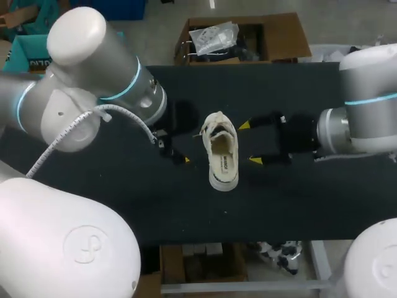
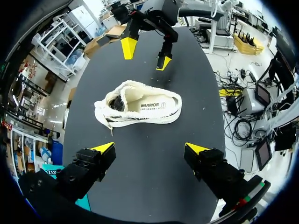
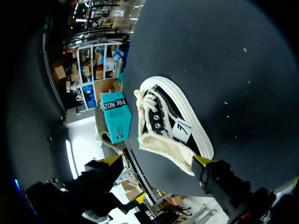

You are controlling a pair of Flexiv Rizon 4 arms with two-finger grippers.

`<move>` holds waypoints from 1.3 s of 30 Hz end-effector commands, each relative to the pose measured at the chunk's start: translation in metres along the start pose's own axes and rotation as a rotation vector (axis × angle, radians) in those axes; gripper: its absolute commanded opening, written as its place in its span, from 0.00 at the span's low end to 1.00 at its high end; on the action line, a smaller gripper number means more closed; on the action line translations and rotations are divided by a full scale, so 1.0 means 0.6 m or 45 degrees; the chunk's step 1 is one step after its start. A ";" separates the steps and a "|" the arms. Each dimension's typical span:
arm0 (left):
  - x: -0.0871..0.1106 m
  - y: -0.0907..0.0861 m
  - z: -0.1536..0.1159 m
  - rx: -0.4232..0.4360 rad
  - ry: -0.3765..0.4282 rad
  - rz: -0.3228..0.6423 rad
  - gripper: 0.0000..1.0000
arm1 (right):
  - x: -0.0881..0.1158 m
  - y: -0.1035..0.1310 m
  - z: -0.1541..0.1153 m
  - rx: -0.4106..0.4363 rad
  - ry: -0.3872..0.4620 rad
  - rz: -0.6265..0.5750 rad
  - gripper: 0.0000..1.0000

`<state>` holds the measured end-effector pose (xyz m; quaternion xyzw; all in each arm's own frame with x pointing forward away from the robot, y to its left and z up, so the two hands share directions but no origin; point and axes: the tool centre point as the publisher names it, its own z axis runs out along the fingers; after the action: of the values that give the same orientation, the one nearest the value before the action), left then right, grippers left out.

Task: Open the shoe tongue, take the insole out of the shoe, put the insole back into the shoe, and pack the shoe into the shoebox

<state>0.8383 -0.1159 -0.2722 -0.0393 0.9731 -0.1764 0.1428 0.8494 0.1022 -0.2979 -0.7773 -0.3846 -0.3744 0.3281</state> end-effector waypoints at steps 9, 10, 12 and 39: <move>0.001 -0.037 0.101 -0.334 0.111 -1.005 1.00 | -0.008 0.042 -0.204 0.628 -0.340 -0.358 1.00; 0.000 -0.040 0.107 -0.398 0.082 -1.032 1.00 | -0.010 0.040 -0.207 0.724 -0.458 -0.387 1.00; 0.000 -0.040 0.107 -0.398 0.082 -1.032 1.00 | -0.012 0.038 -0.210 0.804 -0.555 -0.391 1.00; 0.028 -0.059 0.172 -0.591 0.052 -1.650 1.00 | -0.013 0.048 -0.271 0.804 -0.710 -0.967 1.00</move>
<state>0.8505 -0.1764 -0.3555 -0.6048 0.7940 -0.0504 -0.0354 0.8221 -0.0482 -0.2373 -0.5297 -0.7845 -0.1228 0.2981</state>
